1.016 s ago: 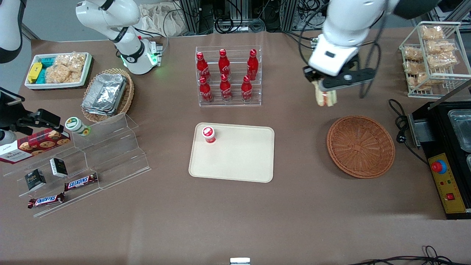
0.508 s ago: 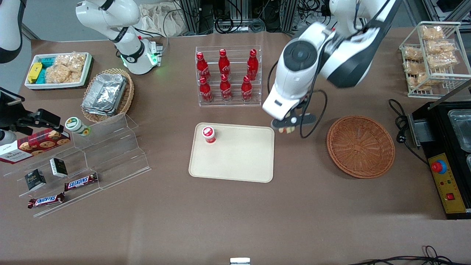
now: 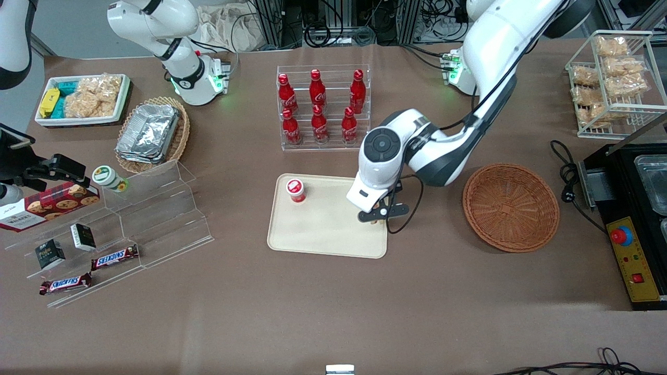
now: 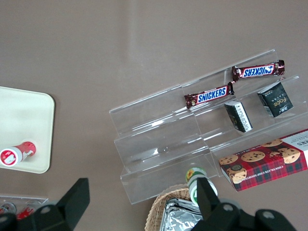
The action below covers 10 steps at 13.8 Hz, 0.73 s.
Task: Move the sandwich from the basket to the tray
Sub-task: 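Carry the sandwich with the left gripper over the cream tray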
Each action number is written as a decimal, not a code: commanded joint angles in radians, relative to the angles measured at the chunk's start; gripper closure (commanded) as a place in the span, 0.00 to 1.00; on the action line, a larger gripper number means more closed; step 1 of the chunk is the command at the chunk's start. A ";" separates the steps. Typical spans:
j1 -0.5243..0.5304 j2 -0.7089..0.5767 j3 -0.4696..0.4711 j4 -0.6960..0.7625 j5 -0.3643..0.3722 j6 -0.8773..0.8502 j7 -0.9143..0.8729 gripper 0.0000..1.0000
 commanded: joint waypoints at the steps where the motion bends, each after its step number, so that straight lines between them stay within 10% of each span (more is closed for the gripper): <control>1: -0.005 0.091 -0.004 0.035 0.080 0.042 -0.029 0.70; 6: -0.007 0.156 -0.004 0.041 0.156 0.118 -0.081 0.61; 10: -0.005 0.153 -0.004 0.044 0.154 0.118 -0.084 0.06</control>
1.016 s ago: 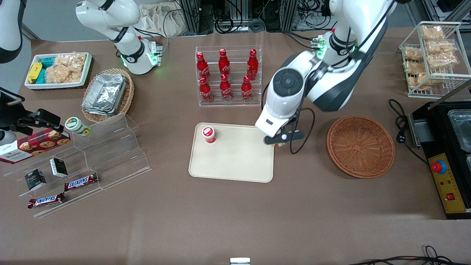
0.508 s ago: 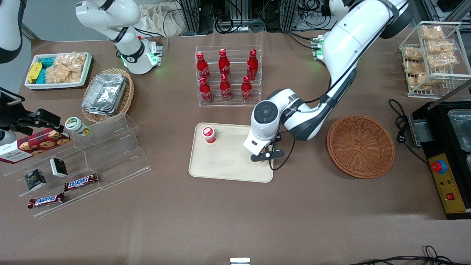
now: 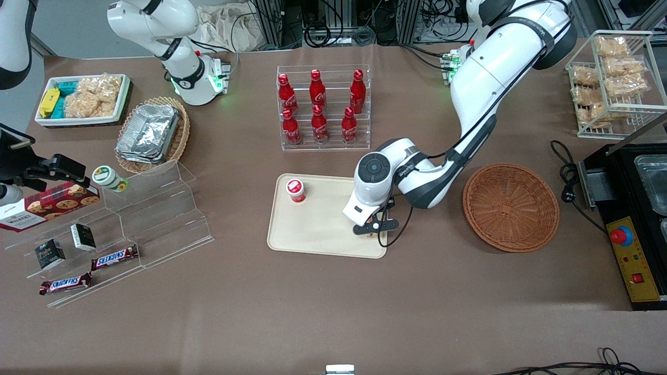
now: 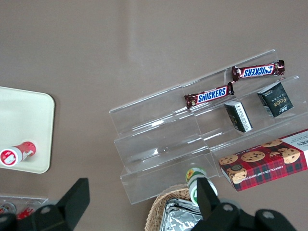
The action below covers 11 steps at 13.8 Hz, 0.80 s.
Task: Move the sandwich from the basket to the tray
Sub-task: 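Carry the sandwich with the left gripper over the cream tray, then lower the sandwich onto the tray and open the left gripper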
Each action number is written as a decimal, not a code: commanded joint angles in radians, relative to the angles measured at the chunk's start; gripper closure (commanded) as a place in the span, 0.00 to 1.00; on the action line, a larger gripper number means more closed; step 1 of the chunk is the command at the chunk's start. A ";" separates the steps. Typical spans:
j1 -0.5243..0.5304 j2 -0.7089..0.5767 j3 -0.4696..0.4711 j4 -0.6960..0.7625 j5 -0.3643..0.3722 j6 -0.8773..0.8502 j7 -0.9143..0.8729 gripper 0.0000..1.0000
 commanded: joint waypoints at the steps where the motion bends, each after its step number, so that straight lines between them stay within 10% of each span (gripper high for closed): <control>1: -0.006 0.000 -0.005 0.026 0.022 -0.004 -0.040 0.00; 11: 0.017 -0.315 0.000 0.017 0.008 -0.183 -0.398 0.00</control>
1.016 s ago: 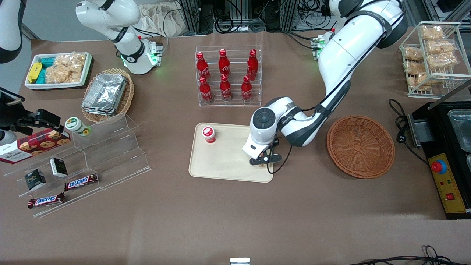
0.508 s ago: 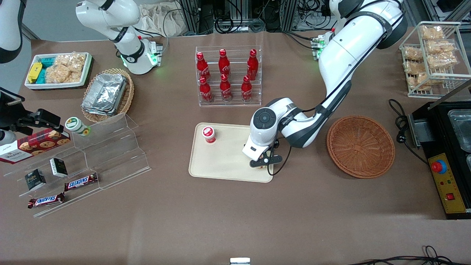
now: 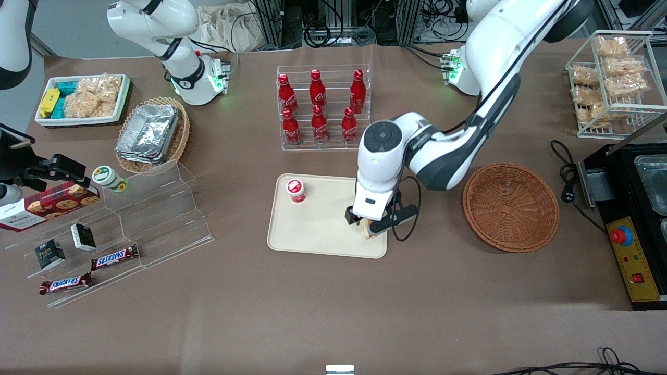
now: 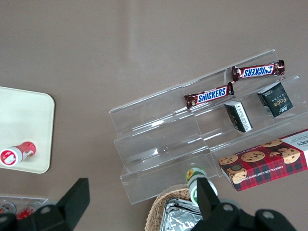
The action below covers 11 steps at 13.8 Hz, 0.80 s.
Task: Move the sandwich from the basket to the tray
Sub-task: 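Lower the sandwich onto the tray and open the left gripper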
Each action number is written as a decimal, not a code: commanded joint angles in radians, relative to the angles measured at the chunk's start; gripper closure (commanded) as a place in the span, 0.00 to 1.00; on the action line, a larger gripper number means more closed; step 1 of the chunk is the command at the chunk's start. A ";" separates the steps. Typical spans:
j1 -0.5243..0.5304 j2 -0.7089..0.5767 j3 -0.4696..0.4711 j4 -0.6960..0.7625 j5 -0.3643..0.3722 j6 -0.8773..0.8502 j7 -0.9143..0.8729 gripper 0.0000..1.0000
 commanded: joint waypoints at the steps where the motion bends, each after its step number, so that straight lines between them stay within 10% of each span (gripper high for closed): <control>1: 0.009 -0.133 0.004 -0.030 0.007 -0.119 -0.065 0.00; 11: 0.187 -0.327 -0.004 -0.047 -0.098 -0.188 -0.022 0.00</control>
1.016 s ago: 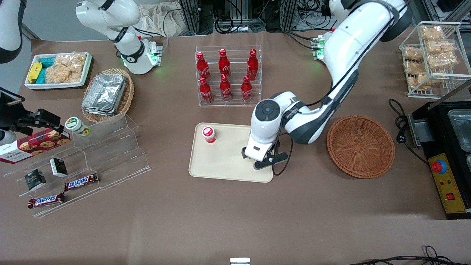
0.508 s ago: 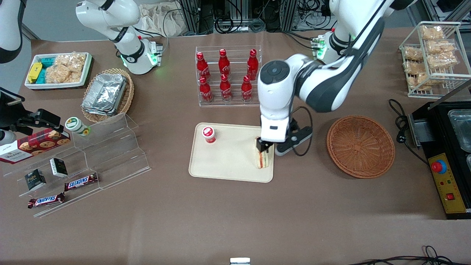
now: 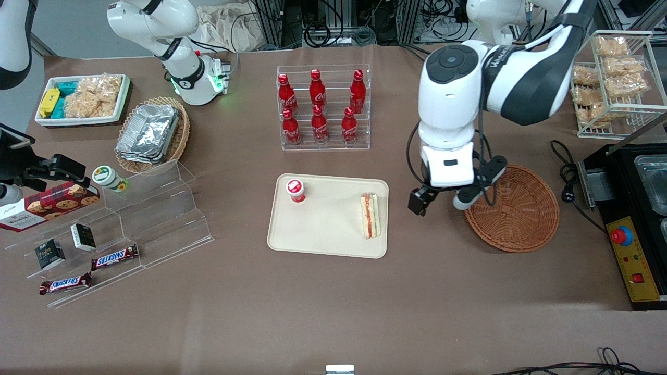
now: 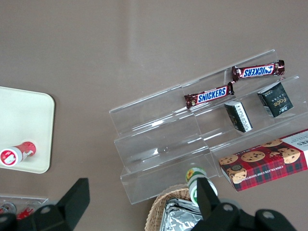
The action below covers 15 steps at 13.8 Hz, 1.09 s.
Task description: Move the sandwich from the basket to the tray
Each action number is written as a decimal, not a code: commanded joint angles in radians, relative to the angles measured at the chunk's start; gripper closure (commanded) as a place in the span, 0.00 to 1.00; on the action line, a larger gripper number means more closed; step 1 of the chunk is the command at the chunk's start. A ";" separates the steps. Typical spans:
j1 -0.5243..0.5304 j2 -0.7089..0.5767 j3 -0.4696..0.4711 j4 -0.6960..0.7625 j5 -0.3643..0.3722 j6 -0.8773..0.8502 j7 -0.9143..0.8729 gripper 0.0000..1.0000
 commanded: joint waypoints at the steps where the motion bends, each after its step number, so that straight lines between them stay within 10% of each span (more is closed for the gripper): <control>1: 0.024 -0.038 -0.003 -0.028 -0.042 0.003 0.028 0.00; 15: -0.080 -0.251 0.491 -0.053 -0.399 -0.252 1.031 0.00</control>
